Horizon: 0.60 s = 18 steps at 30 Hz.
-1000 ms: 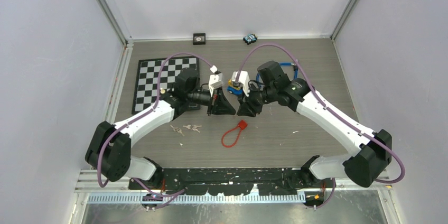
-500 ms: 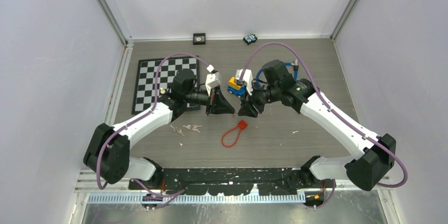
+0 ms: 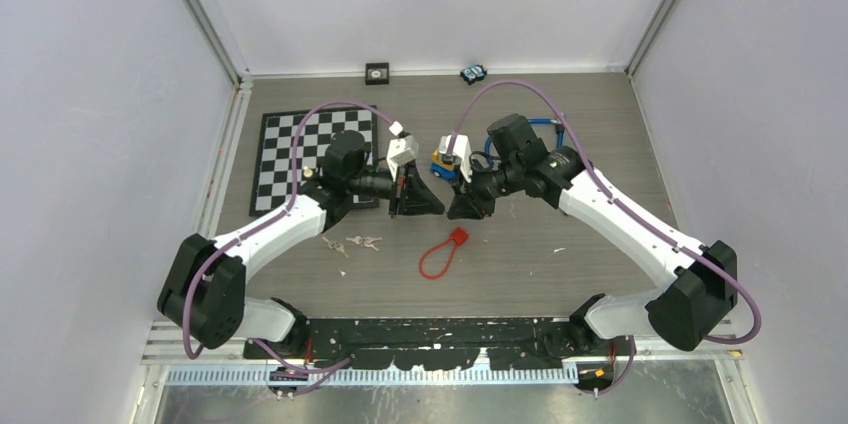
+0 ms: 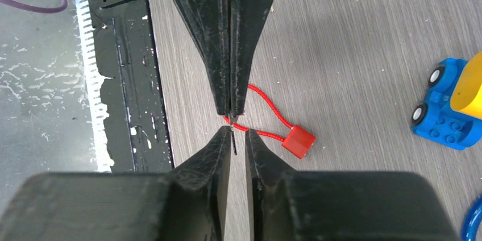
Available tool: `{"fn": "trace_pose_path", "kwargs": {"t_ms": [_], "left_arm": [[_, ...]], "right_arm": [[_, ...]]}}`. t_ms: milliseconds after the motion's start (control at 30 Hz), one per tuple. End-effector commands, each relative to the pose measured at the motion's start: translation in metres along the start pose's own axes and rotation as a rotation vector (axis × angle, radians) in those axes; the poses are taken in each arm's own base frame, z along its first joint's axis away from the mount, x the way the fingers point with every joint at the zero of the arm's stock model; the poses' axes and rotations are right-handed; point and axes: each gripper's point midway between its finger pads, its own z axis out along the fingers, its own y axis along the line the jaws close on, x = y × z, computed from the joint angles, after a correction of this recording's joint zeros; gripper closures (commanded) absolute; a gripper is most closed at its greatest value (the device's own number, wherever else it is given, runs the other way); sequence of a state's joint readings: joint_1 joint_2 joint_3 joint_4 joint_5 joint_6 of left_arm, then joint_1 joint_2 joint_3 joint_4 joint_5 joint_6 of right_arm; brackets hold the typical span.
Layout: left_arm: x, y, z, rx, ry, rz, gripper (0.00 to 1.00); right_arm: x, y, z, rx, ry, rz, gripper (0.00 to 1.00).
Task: Unlock with the key
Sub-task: Pick up the key from the center of the board.
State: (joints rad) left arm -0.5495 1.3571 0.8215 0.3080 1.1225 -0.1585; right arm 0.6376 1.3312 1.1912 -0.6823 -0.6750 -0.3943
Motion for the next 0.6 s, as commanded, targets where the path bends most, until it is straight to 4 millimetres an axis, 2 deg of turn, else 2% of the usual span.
{"fn": "trace_pose_path", "kwargs": {"t_ms": [0,167,333,567], "left_arm": [[-0.014,-0.008,-0.003,0.021,-0.034,0.065,1.0],[-0.014,-0.006,-0.004,0.012,-0.036,0.065,1.0],[-0.012,0.0,-0.005,-0.012,-0.032,0.072,1.0],[-0.011,0.008,-0.001,-0.019,0.002,0.044,0.86]], "right_arm": [[-0.014,0.003,-0.005,-0.011,-0.044,-0.043,0.83],[-0.014,0.006,-0.006,-0.019,-0.048,-0.051,0.99],[-0.016,0.007,-0.01,-0.014,-0.055,-0.065,1.0],[-0.014,0.004,-0.007,-0.011,-0.042,-0.055,1.0]]}}
